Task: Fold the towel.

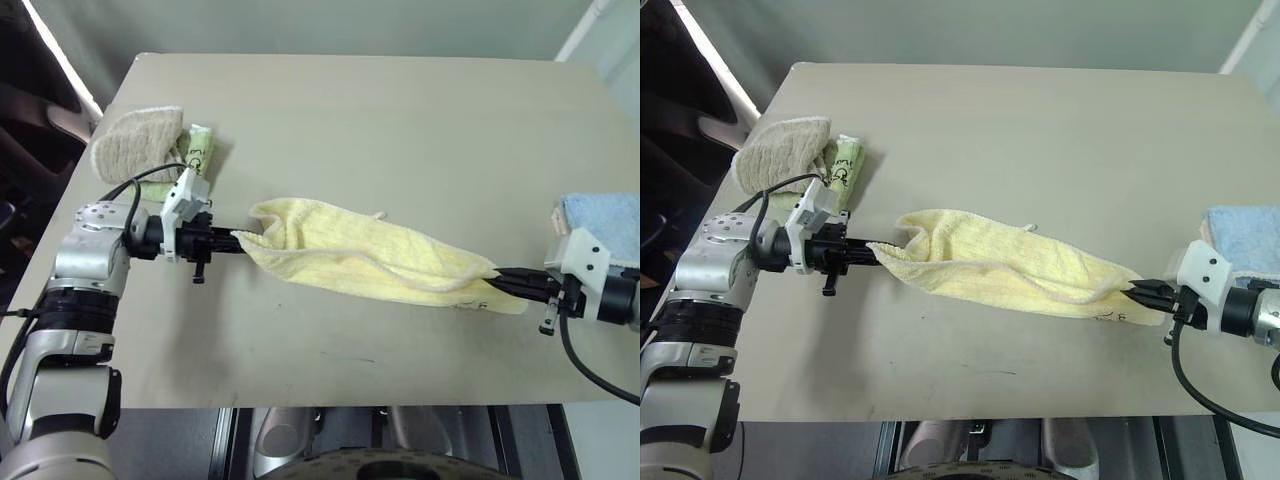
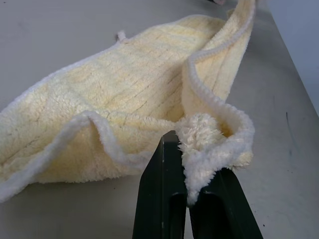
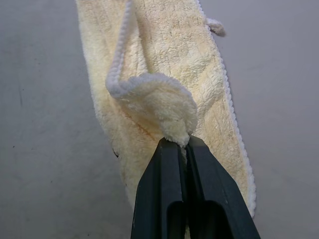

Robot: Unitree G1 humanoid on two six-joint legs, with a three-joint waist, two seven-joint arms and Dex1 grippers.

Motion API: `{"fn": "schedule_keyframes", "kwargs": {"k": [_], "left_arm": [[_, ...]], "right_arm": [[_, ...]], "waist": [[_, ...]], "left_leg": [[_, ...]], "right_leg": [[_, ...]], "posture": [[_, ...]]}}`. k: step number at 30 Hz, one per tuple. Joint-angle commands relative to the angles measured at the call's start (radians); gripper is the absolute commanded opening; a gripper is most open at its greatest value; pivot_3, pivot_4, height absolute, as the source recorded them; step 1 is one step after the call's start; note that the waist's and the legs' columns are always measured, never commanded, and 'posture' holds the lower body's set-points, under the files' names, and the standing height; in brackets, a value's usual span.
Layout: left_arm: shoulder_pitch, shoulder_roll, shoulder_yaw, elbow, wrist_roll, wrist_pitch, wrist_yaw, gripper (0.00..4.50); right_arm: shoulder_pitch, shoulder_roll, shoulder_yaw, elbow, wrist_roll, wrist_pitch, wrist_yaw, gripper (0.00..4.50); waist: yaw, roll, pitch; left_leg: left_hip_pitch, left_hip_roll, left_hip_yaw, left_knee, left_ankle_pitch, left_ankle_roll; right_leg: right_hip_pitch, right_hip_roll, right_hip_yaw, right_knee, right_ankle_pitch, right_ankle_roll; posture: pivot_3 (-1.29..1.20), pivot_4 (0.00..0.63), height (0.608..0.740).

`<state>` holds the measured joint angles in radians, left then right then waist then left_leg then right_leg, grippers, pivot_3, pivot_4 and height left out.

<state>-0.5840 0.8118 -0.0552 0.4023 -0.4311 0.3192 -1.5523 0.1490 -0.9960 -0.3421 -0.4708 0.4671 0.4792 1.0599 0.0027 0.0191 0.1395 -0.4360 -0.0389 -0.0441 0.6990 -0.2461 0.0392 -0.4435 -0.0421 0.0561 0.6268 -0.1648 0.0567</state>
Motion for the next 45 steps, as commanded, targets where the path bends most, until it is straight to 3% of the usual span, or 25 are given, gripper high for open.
{"fn": "schedule_keyframes", "kwargs": {"k": [1,20,22,24,26,28,30,32,36,45], "left_arm": [[-0.013,0.004,0.031,-0.001,-0.004,-0.015,-0.018,0.02],[-0.013,0.003,0.031,-0.001,-0.003,-0.015,-0.019,0.02],[-0.31,-0.034,0.069,0.251,0.035,-0.07,0.092,0.02],[-0.45,-0.064,0.082,0.39,0.056,-0.101,0.128,0.02],[-0.472,-0.083,0.075,0.438,0.068,-0.117,0.114,0.02],[-0.484,-0.1,0.074,0.47,0.086,-0.13,0.117,0.02],[-0.488,-0.115,0.075,0.488,0.103,-0.14,0.111,0.02],[-0.491,-0.125,0.076,0.498,0.116,-0.15,0.094,0.02],[-0.52,-0.128,0.077,0.546,0.159,-0.198,0.109,0.02],[-0.557,-0.062,0.05,0.581,0.249,-0.258,0.031,0.02]], "right_arm": [[-0.006,-0.002,-0.023,-0.01,0.008,-0.001,-0.005,0.0],[-0.007,-0.001,-0.023,-0.011,0.007,0.001,-0.004,0.0],[-0.521,0.062,0.073,0.406,-0.151,-0.157,-0.207,0.0],[-0.757,0.099,0.127,0.613,-0.23,-0.245,-0.278,0.0],[-0.787,0.113,0.142,0.669,-0.247,-0.277,-0.262,0.0],[-0.799,0.122,0.147,0.697,-0.25,-0.294,-0.251,0.0],[-0.794,0.126,0.15,0.696,-0.249,-0.305,-0.245,0.0],[-0.793,0.126,0.15,0.699,-0.247,-0.316,-0.239,0.0],[-0.816,0.129,0.151,0.743,-0.261,-0.373,-0.253,0.0],[-0.843,0.152,0.128,0.809,-0.251,-0.503,-0.261,0.0]], "waist": [[0.0,0.0,0.0],[0.0,0.0,0.0],[-0.008,-0.006,0.004],[-0.01,0.002,0.014],[-0.009,0.002,0.006],[-0.007,0.004,-0.007],[-0.005,0.008,-0.008],[-0.004,0.009,-0.007],[-0.004,0.009,-0.007],[-0.004,0.009,-0.007]], "left_leg": [[0.0,0.0,0.0,0.0,0.0,0.0],[0.0,0.0,0.0,0.0,0.0,0.0],[0.003,0.0,0.0,0.0,0.0,0.0],[-0.001,-0.001,0.002,0.008,-0.001,0.015],[-0.006,-0.006,0.001,0.002,0.008,0.023],[0.004,-0.001,-0.001,-0.003,0.0,0.018],[0.011,0.0,-0.002,-0.003,-0.002,0.009],[0.004,0.0,-0.001,-0.003,0.0,0.004],[-0.028,0.0,0.0,0.001,0.001,0.002],[-0.028,0.0,-0.001,0.0,0.001,0.004]], "right_leg": [[0.0,0.0,0.0,0.0,0.0,0.0],[0.0,0.0,0.0,0.0,0.0,0.0],[0.002,0.0,0.0,0.0,0.0,-0.001],[0.0,-0.001,0.001,-0.001,0.018,0.0],[-0.008,-0.007,0.001,-0.002,0.022,0.002],[0.003,-0.004,-0.003,-0.005,0.015,0.001],[0.01,-0.002,-0.003,-0.001,0.005,0.01],[0.003,-0.002,-0.003,0.001,0.001,0.011],[-0.027,-0.002,-0.003,-0.001,0.002,0.013],[-0.025,-0.002,-0.003,-0.008,0.009,0.013]], "posture": [[0.0,0.15,0.733],[0.0,0.15,0.733],[0.0,0.15,0.733],[0.0,0.15,0.733],[0.0,0.15,0.733],[0.0,0.15,0.733],[0.0,0.15,0.733],[0.0,0.15,0.733],[0.0,0.15,0.733],[0.0,0.15,0.733]]}}
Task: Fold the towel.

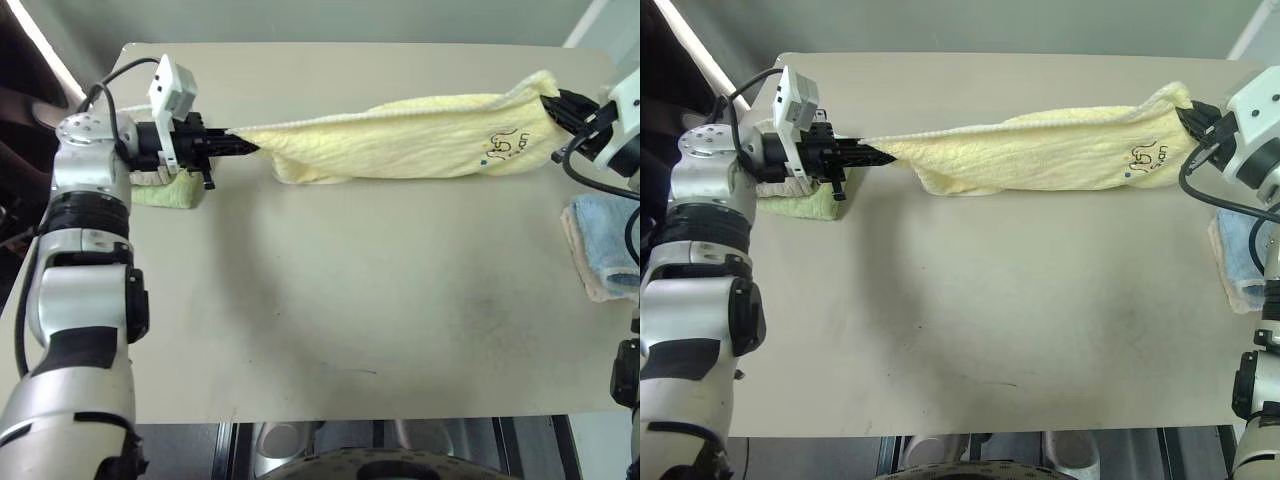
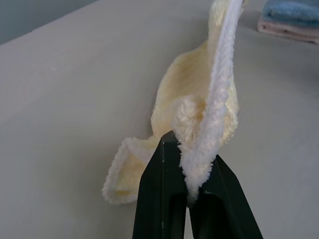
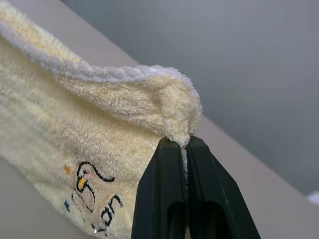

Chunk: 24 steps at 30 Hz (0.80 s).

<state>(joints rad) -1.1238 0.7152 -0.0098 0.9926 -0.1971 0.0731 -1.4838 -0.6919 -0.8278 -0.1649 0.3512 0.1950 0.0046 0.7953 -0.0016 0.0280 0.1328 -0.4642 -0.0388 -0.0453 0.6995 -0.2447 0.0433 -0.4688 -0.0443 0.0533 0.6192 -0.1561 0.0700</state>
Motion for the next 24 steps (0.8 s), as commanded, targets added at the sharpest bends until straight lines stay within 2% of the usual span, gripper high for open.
{"fn": "schedule_keyframes", "kwargs": {"k": [1,4,7,11,13,16,18,22,24], "left_arm": [[-0.007,0.062,-0.006,-0.043,0.013,0.013,-0.077,0.02],[0.033,0.136,-0.051,-0.139,-0.018,0.059,-0.131,0.02],[0.115,0.234,-0.115,-0.295,-0.107,0.128,-0.131,0.02],[0.234,0.336,-0.174,-0.474,-0.222,0.214,-0.131,0.02],[0.33,0.356,-0.2,-0.577,-0.276,0.268,-0.131,0.02],[0.456,0.385,-0.221,-0.728,-0.346,0.335,-0.131,0.02],[0.497,0.395,-0.213,-0.778,-0.364,0.366,-0.131,0.02],[0.645,0.503,-0.245,-0.963,-0.521,0.441,-0.131,0.02],[0.687,0.539,-0.251,-1.024,-0.558,0.466,-0.131,0.02]], "right_arm": [[0.037,-0.025,-0.074,-0.054,0.061,-0.022,0.04,0.0],[0.156,-0.045,-0.138,-0.168,0.149,-0.005,0.122,0.0],[0.313,-0.065,-0.2,-0.302,0.212,0.046,0.168,0.0],[0.481,-0.066,-0.254,-0.469,0.281,0.125,0.176,0.0],[0.595,-0.037,-0.267,-0.573,0.307,0.163,0.167,0.0],[0.753,0.017,-0.253,-0.636,0.269,0.124,0.164,0.0],[0.806,0.031,-0.249,-0.657,0.25,0.106,0.167,0.0],[0.931,0.071,-0.265,-0.71,0.225,0.04,0.169,0.0],[0.956,0.071,-0.269,-0.71,0.213,0.015,0.175,0.0]], "waist": [[0.001,0.0,0.0],[0.003,0.0,0.0],[0.002,0.0,0.0],[0.002,0.0,0.0],[0.002,-0.001,0.0],[0.002,-0.001,0.0],[0.002,-0.002,0.001],[-0.006,-0.004,0.001],[-0.01,-0.003,0.001]], "left_leg": [[0.0,0.0,0.0,0.001,0.001,0.001],[0.0,0.0,-0.001,0.001,0.003,0.002],[0.002,0.0,0.0,0.001,0.003,0.001],[0.007,0.0,0.0,0.001,0.003,0.0],[0.01,0.0,0.0,0.0,0.002,0.0],[0.016,0.0,-0.001,-0.001,-0.001,-0.003],[0.018,0.0,-0.002,0.0,-0.002,-0.003],[0.021,-0.001,-0.001,0.001,-0.004,-0.005],[0.024,-0.001,-0.001,0.0,-0.014,-0.009]], "right_leg": [[0.001,0.0,0.0,0.0,0.001,0.0],[0.002,0.0,0.0,-0.001,0.004,0.0],[0.003,0.0,0.0,-0.001,0.004,-0.001],[0.007,0.0,0.0,0.0,0.004,-0.003],[0.01,0.0,0.0,0.0,0.002,-0.007],[0.015,0.001,0.0,0.0,-0.003,-0.014],[0.016,0.001,0.0,0.001,-0.003,-0.014],[0.016,0.001,0.003,0.007,-0.003,-0.016],[0.017,0.002,0.004,0.008,-0.004,-0.017]], "posture": [[0.0,0.15,0.733],[0.0,0.15,0.733],[0.0,0.15,0.733],[0.0,0.15,0.733],[0.0,0.15,0.733],[0.0,0.15,0.733],[0.0,0.15,0.733],[0.0,0.15,0.733],[0.0,0.15,0.733]]}}
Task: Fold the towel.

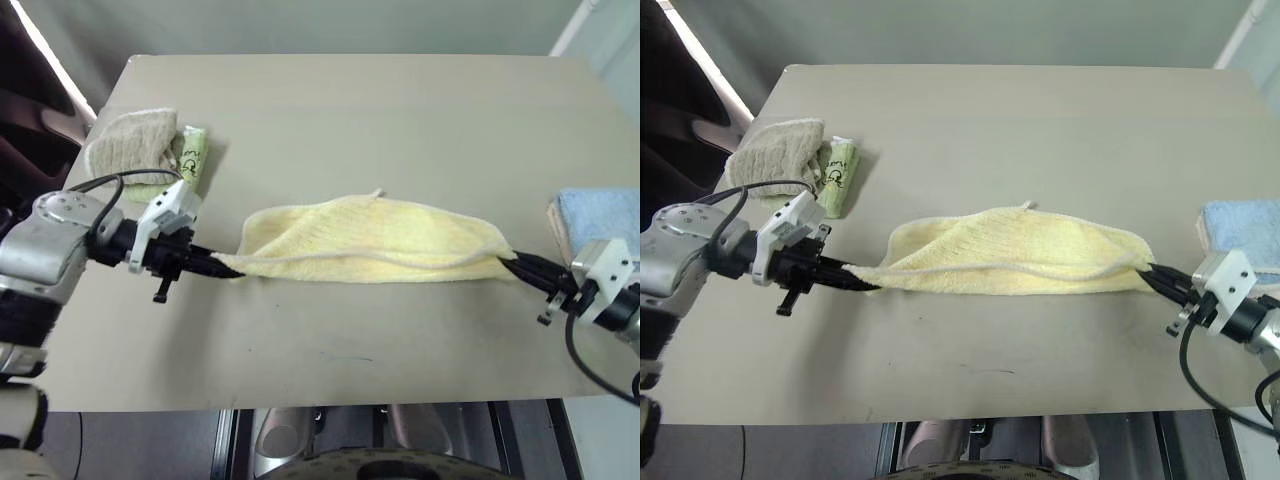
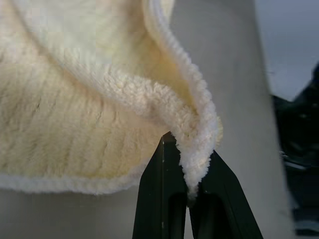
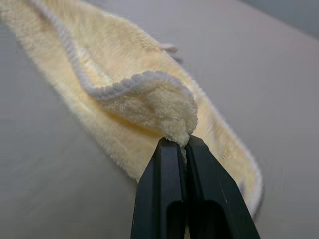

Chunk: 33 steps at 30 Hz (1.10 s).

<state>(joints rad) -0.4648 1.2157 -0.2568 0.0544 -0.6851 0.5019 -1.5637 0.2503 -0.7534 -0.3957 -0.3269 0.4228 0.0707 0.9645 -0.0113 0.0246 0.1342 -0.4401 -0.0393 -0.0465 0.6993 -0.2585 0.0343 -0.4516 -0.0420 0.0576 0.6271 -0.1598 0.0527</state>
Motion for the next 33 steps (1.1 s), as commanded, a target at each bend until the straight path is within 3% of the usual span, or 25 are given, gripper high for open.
{"fn": "schedule_keyframes", "kwargs": {"k": [1,7,13,18,24,28,33], "left_arm": [[0.046,0.052,0.0,-0.104,-0.087,0.043,-0.051,0.02],[0.121,0.136,0.0,-0.136,-0.116,0.042,-0.051,0.02],[0.192,0.158,-0.068,-0.006,0.047,-0.216,-0.051,0.02],[0.191,0.151,-0.118,0.048,0.099,-0.321,-0.051,0.02],[0.153,0.086,-0.159,0.16,0.141,-0.395,-0.051,0.02],[0.027,-0.019,-0.136,0.302,0.113,-0.38,-0.051,0.02],[-0.118,-0.078,-0.146,0.442,0.114,-0.402,-0.051,0.02]], "right_arm": [[0.024,0.001,-0.048,-0.037,-0.011,-0.058,0.0,0.0],[0.097,0.029,-0.126,-0.062,0.015,-0.081,-0.008,0.0],[0.129,0.005,-0.212,-0.007,-0.003,-0.097,0.0,0.0],[0.137,-0.029,-0.238,0.013,-0.001,-0.085,0.019,0.0],[0.176,-0.052,-0.259,0.016,-0.005,-0.065,0.037,0.0],[0.162,-0.06,-0.267,0.056,-0.025,-0.066,0.014,0.0],[0.123,-0.074,-0.265,0.1,-0.053,-0.066,-0.011,0.0]], "waist": [[-0.001,0.0,0.0],[-0.004,0.0,0.0],[-0.004,0.0,0.0],[-0.004,0.0,0.0],[-0.002,0.0,0.0],[0.004,0.0,0.0],[0.004,-0.001,0.0]], "left_leg": [[0.002,0.0,0.0,0.0,0.0,-0.001],[0.005,0.001,-0.002,-0.001,0.0,-0.002],[0.004,0.001,-0.002,-0.001,-0.002,-0.003],[0.002,0.001,-0.003,-0.001,-0.003,-0.004],[0.002,0.001,-0.003,-0.002,-0.005,-0.007],[0.001,0.001,-0.003,-0.001,-0.005,-0.009],[0.002,0.001,-0.002,-0.001,-0.004,-0.008]], "right_leg": [[0.001,0.0,0.0,0.0,0.0,0.0],[0.002,0.002,0.0,0.003,0.0,-0.004],[0.002,0.002,0.0,0.002,-0.002,-0.004],[0.0,0.002,0.0,0.002,-0.003,-0.005],[0.0,0.002,0.0,0.002,-0.007,-0.005],[0.0,0.002,0.0,0.002,-0.008,-0.005],[0.0,0.002,0.0,0.002,-0.008,-0.006]], "posture": [[0.0,0.15,0.733],[0.0,0.15,0.733],[0.0,0.15,0.733],[0.0,0.15,0.733],[0.0,0.15,0.733],[0.0,0.15,0.733],[0.0,0.15,0.733]]}}
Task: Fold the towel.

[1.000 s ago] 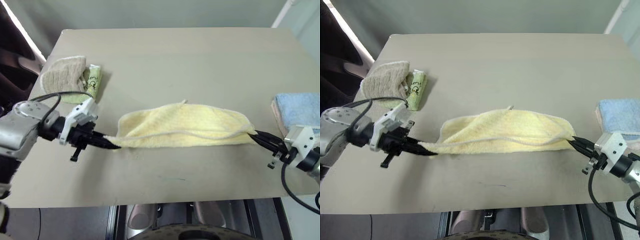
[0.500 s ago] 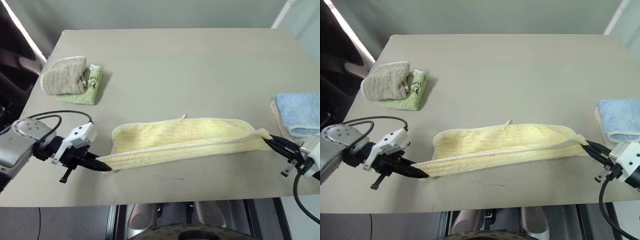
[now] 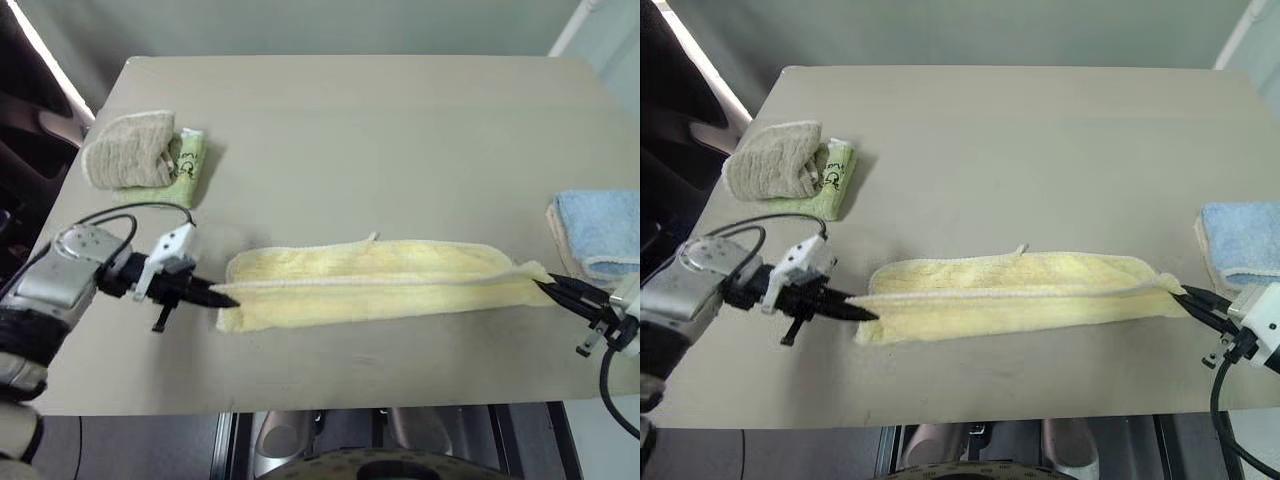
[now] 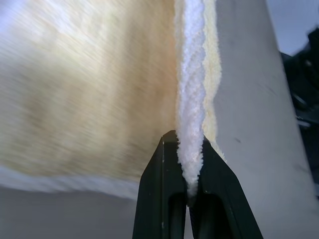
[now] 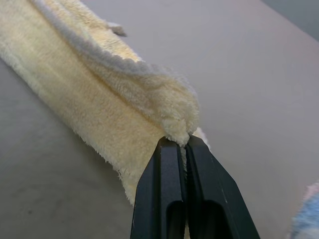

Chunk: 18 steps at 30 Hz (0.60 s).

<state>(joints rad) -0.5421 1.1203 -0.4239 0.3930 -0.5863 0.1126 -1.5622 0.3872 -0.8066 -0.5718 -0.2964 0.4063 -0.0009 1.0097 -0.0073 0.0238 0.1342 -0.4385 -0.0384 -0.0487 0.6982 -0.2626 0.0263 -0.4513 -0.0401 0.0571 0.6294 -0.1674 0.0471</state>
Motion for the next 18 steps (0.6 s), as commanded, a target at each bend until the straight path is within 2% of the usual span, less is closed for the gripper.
{"fn": "schedule_keyframes", "kwargs": {"k": [1,9,13,15,18], "left_arm": [[-0.056,0.013,0.014,0.118,0.015,-0.014,-0.052,0.02],[-0.213,-0.08,-0.07,0.277,0.079,-0.068,-0.052,0.02],[-0.238,-0.111,-0.095,0.291,0.111,-0.077,-0.052,0.02],[-0.249,-0.106,-0.105,0.257,0.093,-0.014,-0.052,0.02],[-0.255,-0.08,-0.129,0.22,0.089,0.032,-0.052,0.78]], "right_arm": [[-0.021,-0.022,-0.086,0.076,-0.04,0.005,-0.059,0.0],[-0.133,-0.048,0.067,0.173,-0.16,0.006,-0.106,0.0],[-0.176,-0.067,0.135,0.21,-0.193,0.022,-0.105,0.0],[-0.2,-0.058,0.15,0.217,-0.192,0.016,-0.116,0.0],[-0.236,-0.047,0.163,0.237,-0.191,0.007,-0.138,0.0]], "waist": [[0.0,0.0,0.0],[0.0,0.0,0.0],[0.0,0.0,0.0],[0.0,0.0,0.0],[0.0,0.0,0.0]], "left_leg": [[0.0,0.0,0.0,0.0,0.0,0.0],[0.002,0.0,0.0,0.0,0.008,0.011],[0.001,0.0,0.0,0.0,0.011,0.01],[0.001,0.0,0.0,0.001,0.011,0.01],[0.001,0.0,0.001,0.001,0.011,0.01]], "right_leg": [[0.0,0.0,0.0,0.0,0.0,0.0],[0.002,0.0,-0.001,-0.001,0.001,0.003],[0.002,0.0,-0.001,-0.001,0.002,0.004],[0.003,0.0,-0.001,-0.002,0.002,0.005],[0.003,0.0,-0.001,-0.002,0.003,0.005]], "posture": [[0.0,0.15,0.733],[0.0,0.15,0.733],[0.0,0.15,0.733],[0.0,0.15,0.733],[0.0,0.15,0.733]]}}
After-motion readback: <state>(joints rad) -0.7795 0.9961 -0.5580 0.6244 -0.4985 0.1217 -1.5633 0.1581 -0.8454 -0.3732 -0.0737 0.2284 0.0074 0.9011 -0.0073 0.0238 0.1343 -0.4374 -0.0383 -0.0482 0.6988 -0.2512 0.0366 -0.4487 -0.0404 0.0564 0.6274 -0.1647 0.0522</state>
